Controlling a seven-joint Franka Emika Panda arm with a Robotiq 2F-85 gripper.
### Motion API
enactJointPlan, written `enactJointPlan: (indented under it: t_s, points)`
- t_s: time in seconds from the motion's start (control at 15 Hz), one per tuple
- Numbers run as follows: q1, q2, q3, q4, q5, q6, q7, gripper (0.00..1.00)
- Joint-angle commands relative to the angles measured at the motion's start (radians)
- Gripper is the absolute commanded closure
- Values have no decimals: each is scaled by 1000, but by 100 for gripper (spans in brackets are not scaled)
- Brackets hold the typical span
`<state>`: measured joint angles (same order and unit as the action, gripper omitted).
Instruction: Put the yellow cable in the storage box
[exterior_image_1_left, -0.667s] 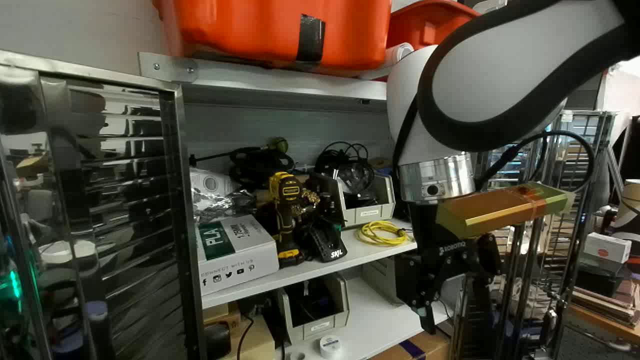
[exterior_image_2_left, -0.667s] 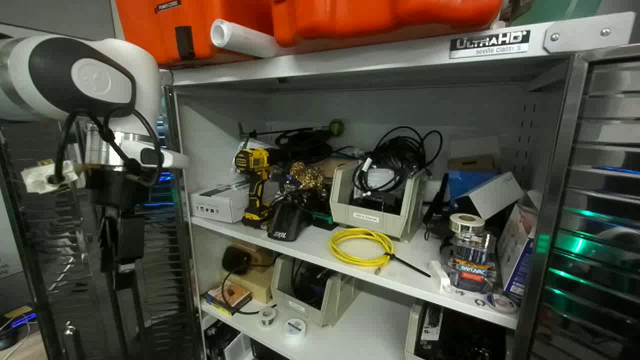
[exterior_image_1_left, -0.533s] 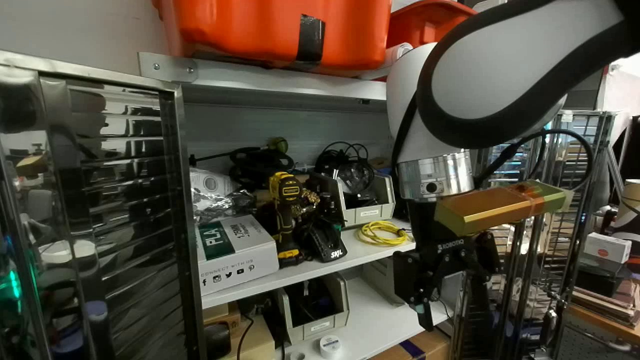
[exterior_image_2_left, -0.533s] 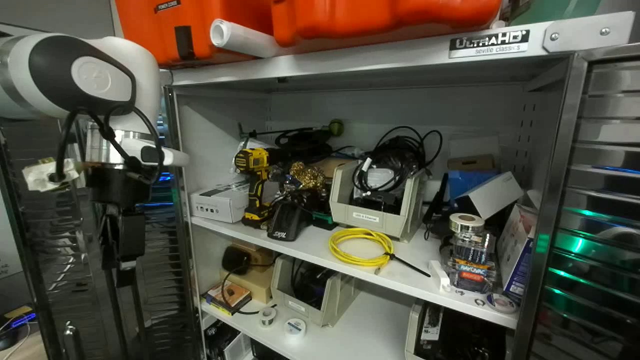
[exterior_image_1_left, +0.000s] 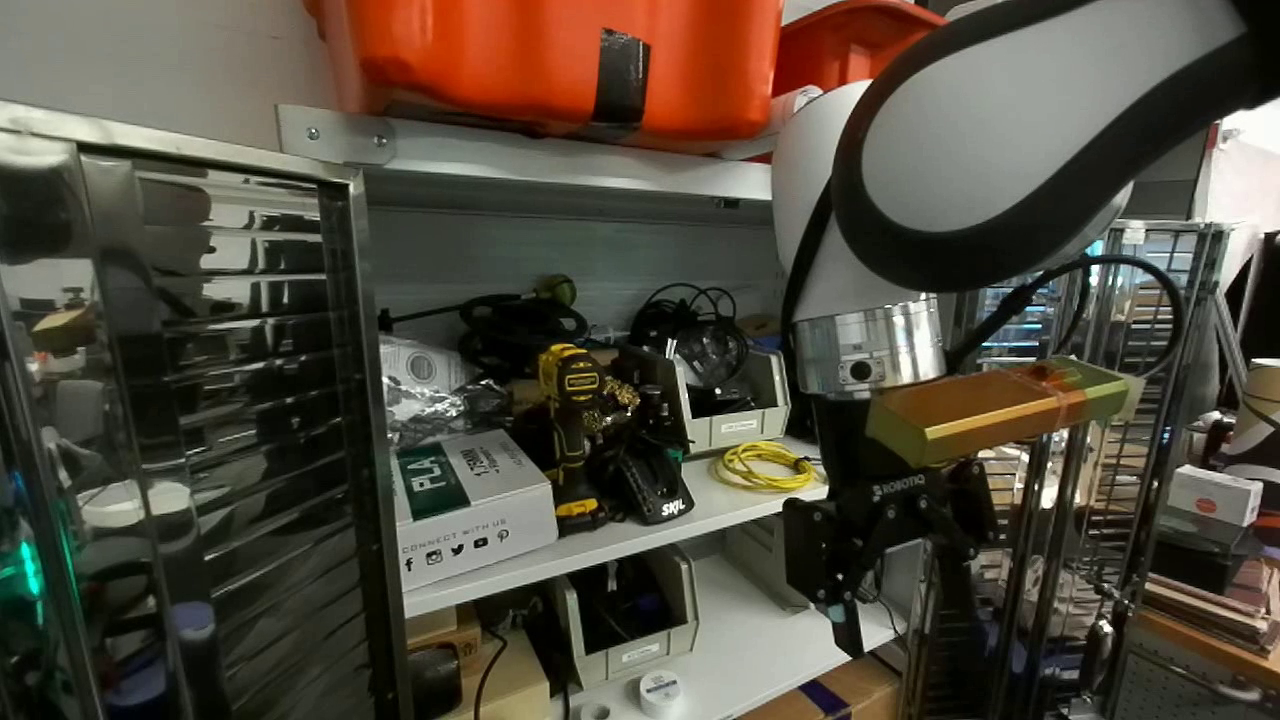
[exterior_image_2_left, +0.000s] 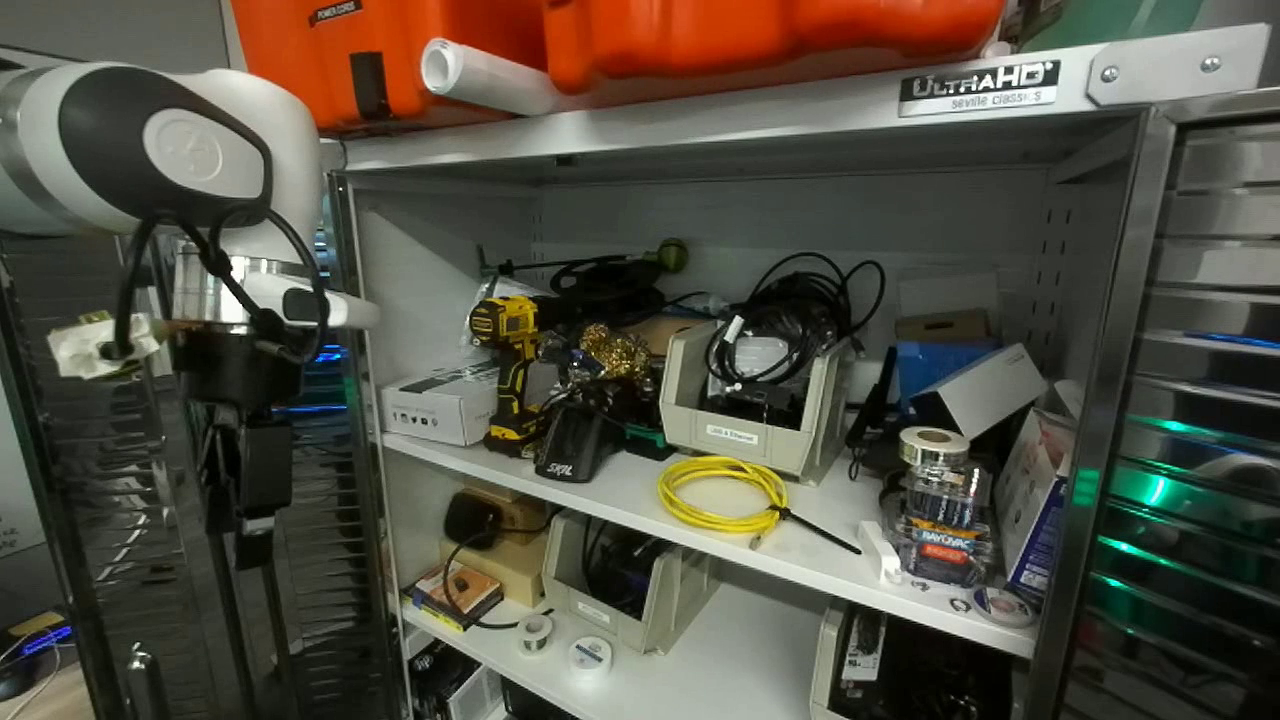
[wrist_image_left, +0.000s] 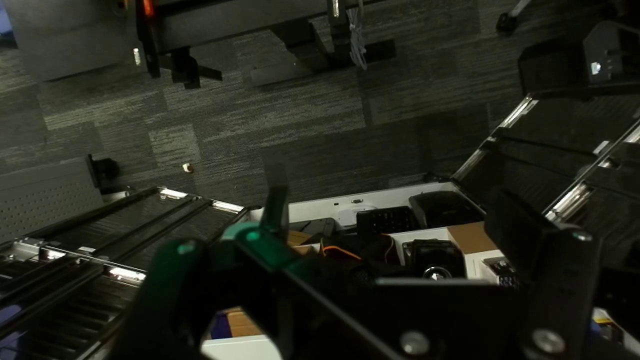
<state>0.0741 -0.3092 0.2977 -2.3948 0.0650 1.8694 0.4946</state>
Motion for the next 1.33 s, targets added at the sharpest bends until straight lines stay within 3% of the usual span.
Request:
enactJointPlan:
  t_s: [0.0, 0.4, 1.27]
  points:
    - [21, 2, -20, 2, -6, -2, 5, 0]
    - [-5, 118, -50, 42, -103, 102, -16, 0]
    - [-72, 354, -252, 231, -209, 391, 71, 0]
